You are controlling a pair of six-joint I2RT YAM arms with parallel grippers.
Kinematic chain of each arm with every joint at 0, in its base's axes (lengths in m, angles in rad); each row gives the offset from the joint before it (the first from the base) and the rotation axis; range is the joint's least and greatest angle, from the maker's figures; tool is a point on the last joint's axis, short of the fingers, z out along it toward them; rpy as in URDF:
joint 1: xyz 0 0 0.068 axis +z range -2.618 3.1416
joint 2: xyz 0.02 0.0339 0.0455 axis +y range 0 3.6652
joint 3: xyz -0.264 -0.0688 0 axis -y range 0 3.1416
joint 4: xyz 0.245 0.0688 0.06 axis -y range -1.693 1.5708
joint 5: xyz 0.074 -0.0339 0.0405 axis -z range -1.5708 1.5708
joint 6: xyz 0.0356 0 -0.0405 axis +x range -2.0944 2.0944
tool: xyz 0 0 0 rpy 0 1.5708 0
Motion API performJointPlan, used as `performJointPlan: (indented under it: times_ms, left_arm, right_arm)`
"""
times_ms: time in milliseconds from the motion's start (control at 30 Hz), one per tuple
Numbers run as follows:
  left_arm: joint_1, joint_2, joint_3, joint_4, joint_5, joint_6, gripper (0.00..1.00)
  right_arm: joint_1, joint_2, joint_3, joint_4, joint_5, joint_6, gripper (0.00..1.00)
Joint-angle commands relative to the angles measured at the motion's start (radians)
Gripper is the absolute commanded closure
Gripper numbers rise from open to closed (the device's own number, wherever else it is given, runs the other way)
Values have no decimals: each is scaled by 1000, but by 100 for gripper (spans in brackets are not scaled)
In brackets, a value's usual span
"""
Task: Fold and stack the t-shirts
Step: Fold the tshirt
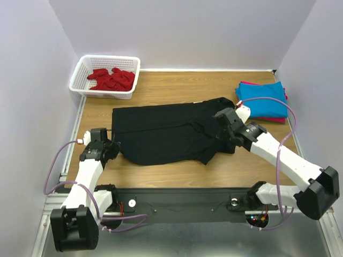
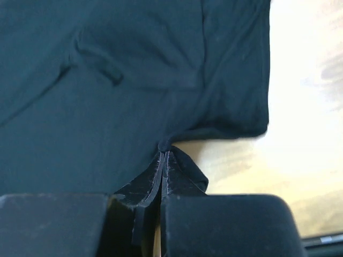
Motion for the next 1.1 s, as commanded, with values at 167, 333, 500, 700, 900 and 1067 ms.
performJointPlan:
  times_ms: [167, 333, 500, 700, 900, 1067]
  left_arm:
    - [26, 137, 128, 87, 2, 25, 100]
    - [46, 172, 145, 108, 32, 29, 100]
    - [75, 199, 157, 125, 34, 43, 100]
    - [108, 255, 174, 173, 37, 54, 100]
    - [134, 354, 205, 262, 55, 54, 100]
    - [138, 452, 249, 317, 59, 63, 100]
  right_arm:
    - [-176, 143, 129, 250, -66, -183, 100]
    - [-217, 226, 184, 289, -99, -220, 99]
    - [-268, 299, 243, 326, -129, -250, 99]
    - [-314, 382, 322, 350, -165, -287, 100]
    - [-337, 467, 388, 381, -175, -313, 100]
    - [-357, 571, 467, 407, -192, -376, 100]
